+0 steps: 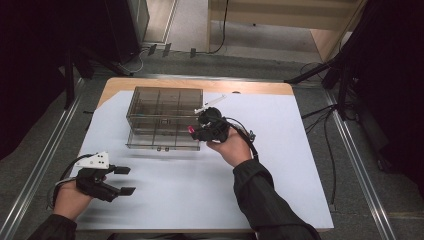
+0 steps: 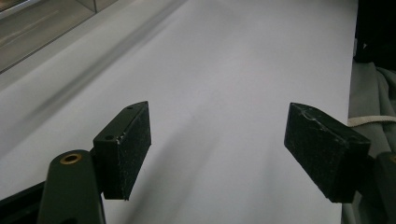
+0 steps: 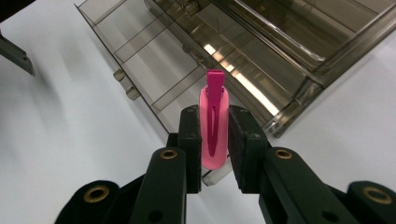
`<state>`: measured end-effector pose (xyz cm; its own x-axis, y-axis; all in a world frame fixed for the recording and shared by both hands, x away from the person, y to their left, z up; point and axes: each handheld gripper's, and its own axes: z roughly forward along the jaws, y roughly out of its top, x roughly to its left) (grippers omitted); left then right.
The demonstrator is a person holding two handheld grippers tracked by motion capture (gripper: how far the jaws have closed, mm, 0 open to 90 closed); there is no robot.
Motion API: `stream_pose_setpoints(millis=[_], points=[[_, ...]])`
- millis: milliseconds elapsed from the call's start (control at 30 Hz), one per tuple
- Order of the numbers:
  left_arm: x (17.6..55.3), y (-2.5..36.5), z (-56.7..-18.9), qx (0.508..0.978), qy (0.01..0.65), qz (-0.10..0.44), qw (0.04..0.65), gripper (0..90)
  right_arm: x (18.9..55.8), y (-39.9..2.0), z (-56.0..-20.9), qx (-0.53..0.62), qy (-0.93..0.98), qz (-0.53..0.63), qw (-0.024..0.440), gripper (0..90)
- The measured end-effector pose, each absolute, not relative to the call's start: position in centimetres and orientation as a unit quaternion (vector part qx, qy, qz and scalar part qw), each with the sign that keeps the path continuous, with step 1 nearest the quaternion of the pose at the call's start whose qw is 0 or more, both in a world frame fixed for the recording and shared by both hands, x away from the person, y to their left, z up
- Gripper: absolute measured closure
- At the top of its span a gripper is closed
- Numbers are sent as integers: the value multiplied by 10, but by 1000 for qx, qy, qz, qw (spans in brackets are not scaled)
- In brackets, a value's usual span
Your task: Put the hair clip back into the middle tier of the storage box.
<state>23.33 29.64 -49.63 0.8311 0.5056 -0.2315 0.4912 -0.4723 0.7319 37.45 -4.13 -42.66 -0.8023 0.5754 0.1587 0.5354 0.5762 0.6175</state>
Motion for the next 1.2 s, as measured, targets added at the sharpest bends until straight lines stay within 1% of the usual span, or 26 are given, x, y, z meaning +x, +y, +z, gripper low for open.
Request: stream_pose_setpoints(millis=[367, 1200], points=[[233, 297, -496, 857, 293, 9, 424, 239, 376, -29, -428, 307, 889, 339, 26, 778], [233, 298, -497, 858, 294, 10, 421, 239, 388, -12, -456, 314, 901, 300, 22, 777]])
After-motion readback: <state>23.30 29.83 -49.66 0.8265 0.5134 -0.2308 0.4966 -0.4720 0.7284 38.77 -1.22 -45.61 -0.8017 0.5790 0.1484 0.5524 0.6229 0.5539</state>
